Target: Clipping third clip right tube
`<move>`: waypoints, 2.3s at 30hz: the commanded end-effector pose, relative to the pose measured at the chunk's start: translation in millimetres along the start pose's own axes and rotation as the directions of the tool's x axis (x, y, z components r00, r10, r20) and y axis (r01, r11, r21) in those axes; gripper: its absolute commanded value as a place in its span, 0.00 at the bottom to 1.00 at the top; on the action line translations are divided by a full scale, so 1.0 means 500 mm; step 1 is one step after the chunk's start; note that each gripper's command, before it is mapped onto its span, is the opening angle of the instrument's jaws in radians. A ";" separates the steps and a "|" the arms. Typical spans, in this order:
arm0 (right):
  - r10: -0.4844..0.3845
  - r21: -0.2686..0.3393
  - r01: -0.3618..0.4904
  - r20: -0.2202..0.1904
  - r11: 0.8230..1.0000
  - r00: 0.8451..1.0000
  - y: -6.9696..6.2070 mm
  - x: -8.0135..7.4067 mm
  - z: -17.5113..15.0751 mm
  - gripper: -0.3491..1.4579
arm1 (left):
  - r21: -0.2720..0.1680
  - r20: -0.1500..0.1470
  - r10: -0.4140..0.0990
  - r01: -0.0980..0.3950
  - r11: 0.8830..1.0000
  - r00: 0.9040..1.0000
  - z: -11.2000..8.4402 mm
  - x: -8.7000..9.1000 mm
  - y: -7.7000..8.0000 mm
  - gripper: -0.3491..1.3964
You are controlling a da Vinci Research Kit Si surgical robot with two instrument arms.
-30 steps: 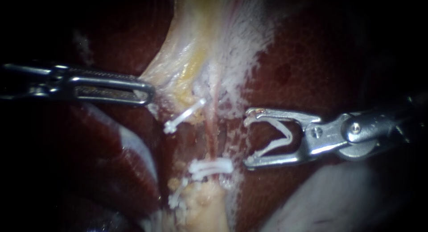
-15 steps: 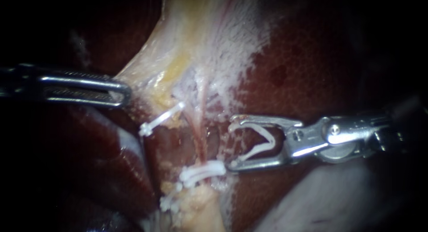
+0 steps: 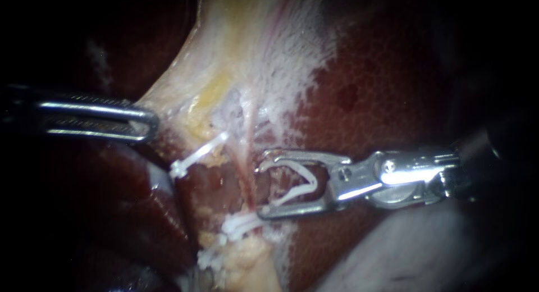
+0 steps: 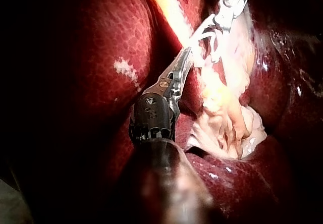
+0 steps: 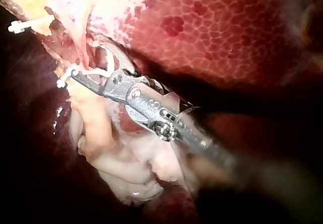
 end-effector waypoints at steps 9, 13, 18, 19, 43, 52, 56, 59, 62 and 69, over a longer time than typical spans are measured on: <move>0.024 0.014 -0.024 0.001 1.000 1.000 -0.0001 0.0008 0.0031 0.52 | -0.003 0.000 -0.001 0.001 1.000 1.000 0.0007 -0.0001 0.0000 0.00; 0.052 0.030 -0.052 0.003 0.998 0.999 -0.0008 0.0011 0.0040 0.52 | -0.003 0.000 -0.001 0.001 1.000 1.000 0.0008 -0.0001 0.0000 0.00; 0.094 0.085 -0.095 0.011 0.992 0.995 -0.0017 0.0015 0.0042 0.48 | -0.002 0.000 -0.001 0.001 1.000 1.000 0.0010 0.0000 0.0004 0.00; 0.103 0.098 -0.104 0.013 0.990 0.995 -0.0019 0.0015 0.0042 0.48 | -0.002 0.000 -0.001 0.001 1.000 1.000 0.0010 0.0000 0.0005 0.00; 0.152 0.143 -0.155 0.029 0.978 0.988 -0.0015 0.0021 0.0042 0.36 | -0.002 0.000 0.000 0.000 1.000 1.000 0.0012 0.0002 0.0008 0.00; 0.188 0.143 -0.190 0.033 0.971 0.982 -0.0006 0.0018 0.0022 0.12 | -0.002 0.000 0.000 0.000 1.000 1.000 0.0013 0.0005 0.0011 0.00; 0.221 0.143 -0.225 0.038 0.964 0.974 -0.0005 0.0015 0.0017 0.06 | -0.002 0.000 0.000 0.000 1.000 1.000 0.0013 0.0005 0.0011 0.00; 0.221 0.143 -0.224 0.038 0.964 0.974 -0.0005 0.0015 0.0016 0.03 | -0.002 0.000 0.000 0.000 1.000 1.000 0.0013 0.0005 0.0011 0.00; 0.232 0.143 -0.236 0.039 0.961 0.972 -0.0006 0.0013 0.0015 0.02 | -0.002 0.000 0.000 0.000 1.000 1.000 0.0014 0.0005 0.0011 0.00; 0.232 0.143 -0.235 0.040 0.961 0.972 -0.0006 0.0012 0.0015 0.02 | -0.002 0.000 0.000 0.000 1.000 1.000 0.0014 0.0005 0.0011 0.00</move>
